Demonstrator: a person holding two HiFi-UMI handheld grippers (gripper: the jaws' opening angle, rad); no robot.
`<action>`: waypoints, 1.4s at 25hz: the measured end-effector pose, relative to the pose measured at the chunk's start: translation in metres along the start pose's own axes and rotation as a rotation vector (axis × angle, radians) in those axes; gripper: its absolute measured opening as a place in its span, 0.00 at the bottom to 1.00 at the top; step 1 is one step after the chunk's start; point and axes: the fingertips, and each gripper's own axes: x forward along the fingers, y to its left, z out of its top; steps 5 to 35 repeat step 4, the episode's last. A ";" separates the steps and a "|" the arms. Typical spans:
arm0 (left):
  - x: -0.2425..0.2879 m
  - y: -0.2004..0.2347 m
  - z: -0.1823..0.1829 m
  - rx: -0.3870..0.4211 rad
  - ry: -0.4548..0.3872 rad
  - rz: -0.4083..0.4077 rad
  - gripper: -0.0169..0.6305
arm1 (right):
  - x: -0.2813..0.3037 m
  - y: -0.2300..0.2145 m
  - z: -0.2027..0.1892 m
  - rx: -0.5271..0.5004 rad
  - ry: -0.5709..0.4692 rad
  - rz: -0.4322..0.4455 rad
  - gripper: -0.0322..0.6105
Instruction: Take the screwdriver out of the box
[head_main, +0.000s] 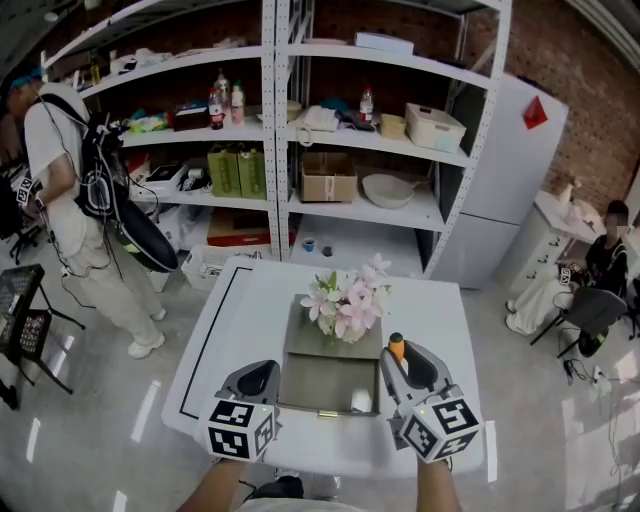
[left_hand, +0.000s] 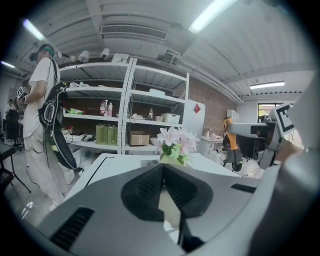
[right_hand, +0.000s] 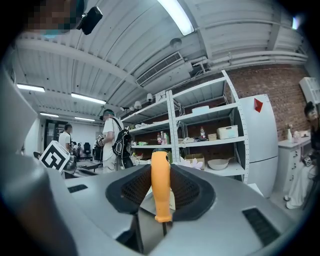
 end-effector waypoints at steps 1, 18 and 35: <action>0.000 0.001 0.000 0.000 0.001 -0.001 0.04 | 0.000 0.001 0.000 -0.001 0.000 0.000 0.24; 0.000 0.003 -0.001 0.003 0.004 -0.004 0.04 | 0.002 0.003 -0.001 -0.002 -0.001 0.000 0.24; 0.000 0.003 -0.001 0.003 0.004 -0.004 0.04 | 0.002 0.003 -0.001 -0.002 -0.001 0.000 0.24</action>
